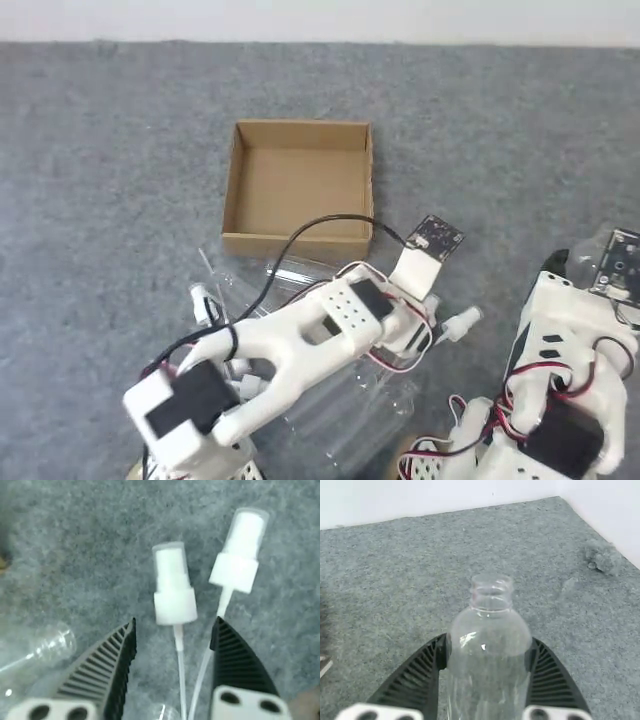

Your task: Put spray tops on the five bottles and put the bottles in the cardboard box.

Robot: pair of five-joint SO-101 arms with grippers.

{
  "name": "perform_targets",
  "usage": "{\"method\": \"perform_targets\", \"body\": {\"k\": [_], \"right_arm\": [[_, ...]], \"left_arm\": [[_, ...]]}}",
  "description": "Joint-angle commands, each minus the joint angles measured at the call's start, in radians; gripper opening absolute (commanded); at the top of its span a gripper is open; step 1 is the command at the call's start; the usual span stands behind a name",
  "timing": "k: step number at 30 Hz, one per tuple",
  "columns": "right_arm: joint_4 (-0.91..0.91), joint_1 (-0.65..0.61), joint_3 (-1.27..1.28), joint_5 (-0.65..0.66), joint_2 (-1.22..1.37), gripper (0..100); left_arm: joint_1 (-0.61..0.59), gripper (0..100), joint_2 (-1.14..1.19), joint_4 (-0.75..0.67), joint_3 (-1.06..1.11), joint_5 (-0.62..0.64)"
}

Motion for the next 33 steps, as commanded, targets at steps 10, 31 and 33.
{"method": "perform_targets", "body": {"k": [10, 31, 33], "right_arm": [[-0.021, 0.008, -0.006, -0.006, -0.01, 11.1], [-0.021, 0.008, -0.006, -0.006, -0.01, 11.1], [-0.021, 0.008, -0.006, -0.006, -0.01, 11.1]], "left_arm": [[0.0, 22, 0.149, 0.16, -0.26, 0.008], [0.015, 2, 0.239, 0.199, -0.36, 0.005], [0.029, 1, 0.239, 0.216, -0.364, -0.015]]}}
